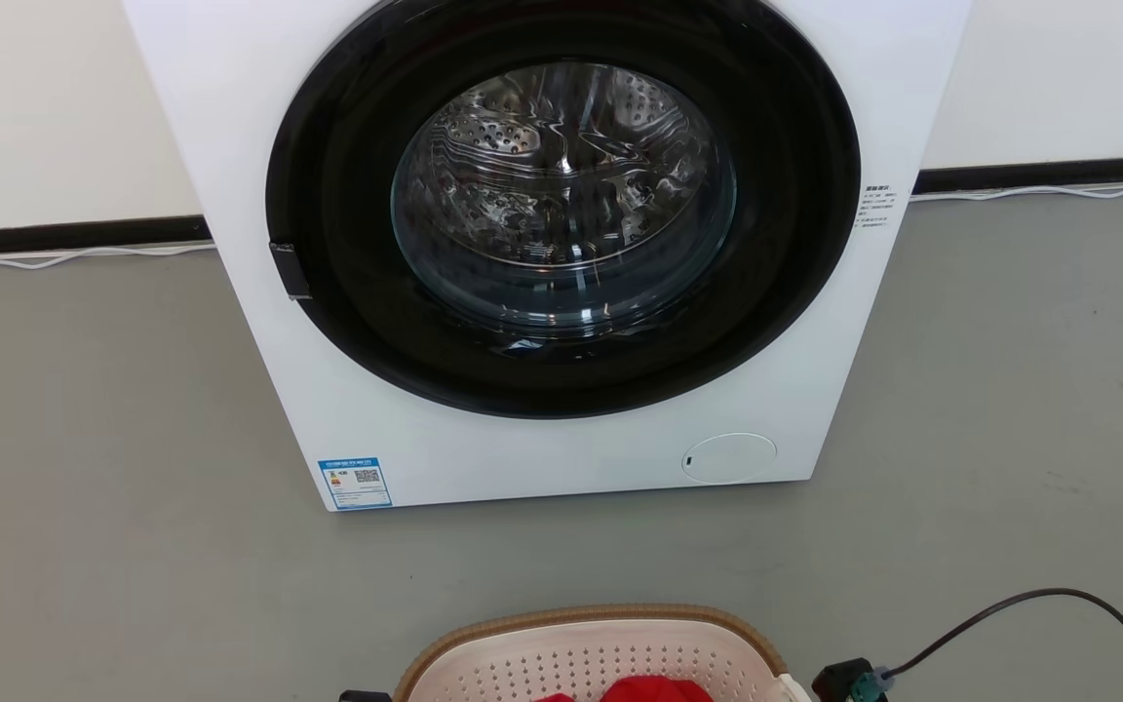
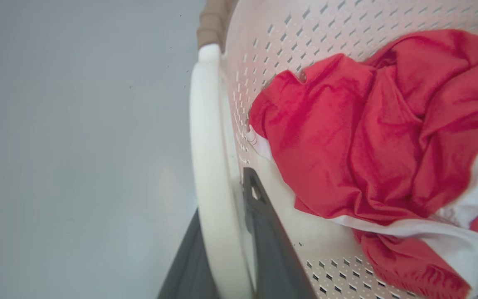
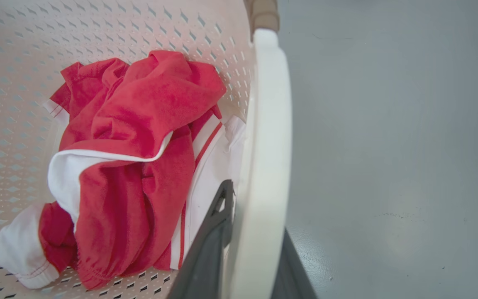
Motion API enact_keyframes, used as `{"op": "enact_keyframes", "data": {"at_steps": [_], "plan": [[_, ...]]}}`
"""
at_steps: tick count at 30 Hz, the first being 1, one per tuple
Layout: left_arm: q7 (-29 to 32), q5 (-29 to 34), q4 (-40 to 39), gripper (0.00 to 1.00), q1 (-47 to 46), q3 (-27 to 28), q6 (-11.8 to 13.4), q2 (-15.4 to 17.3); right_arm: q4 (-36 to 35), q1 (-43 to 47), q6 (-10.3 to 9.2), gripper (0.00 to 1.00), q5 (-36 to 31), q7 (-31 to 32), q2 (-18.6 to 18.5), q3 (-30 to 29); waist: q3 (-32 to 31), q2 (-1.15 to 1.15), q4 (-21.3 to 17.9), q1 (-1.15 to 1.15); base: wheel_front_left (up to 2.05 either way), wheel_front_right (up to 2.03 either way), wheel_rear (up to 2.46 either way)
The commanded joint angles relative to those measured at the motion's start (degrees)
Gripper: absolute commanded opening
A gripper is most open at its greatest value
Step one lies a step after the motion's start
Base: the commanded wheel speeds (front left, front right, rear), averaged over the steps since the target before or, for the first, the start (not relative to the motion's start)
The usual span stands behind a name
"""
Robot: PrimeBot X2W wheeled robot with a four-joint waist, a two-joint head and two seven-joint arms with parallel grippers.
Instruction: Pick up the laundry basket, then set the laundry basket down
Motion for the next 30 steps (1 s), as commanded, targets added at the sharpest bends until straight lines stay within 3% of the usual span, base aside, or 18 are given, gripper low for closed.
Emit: {"op": "enact_keyframes", "data": {"at_steps": [1,30], "plan": [[-1.3,-0.4,-0.6,0.00,-1.8,0.8,0.7,0.9,-0.8,-1.3,0.94,0.00,0.1,-0.8,0.6,1.4,0.0,0.00,0.0,0.00,0.00,0.00,0.00],[-1.9,-1.9,0.5,0.00,-2.7,-1.4,0.6,0.9,-1.1,-1.8,0.94,0.00,1.8,-1.0,0.6,3.0,1.0,0.00,-0.1,0.00,0.00,0.00,0.00]]}}
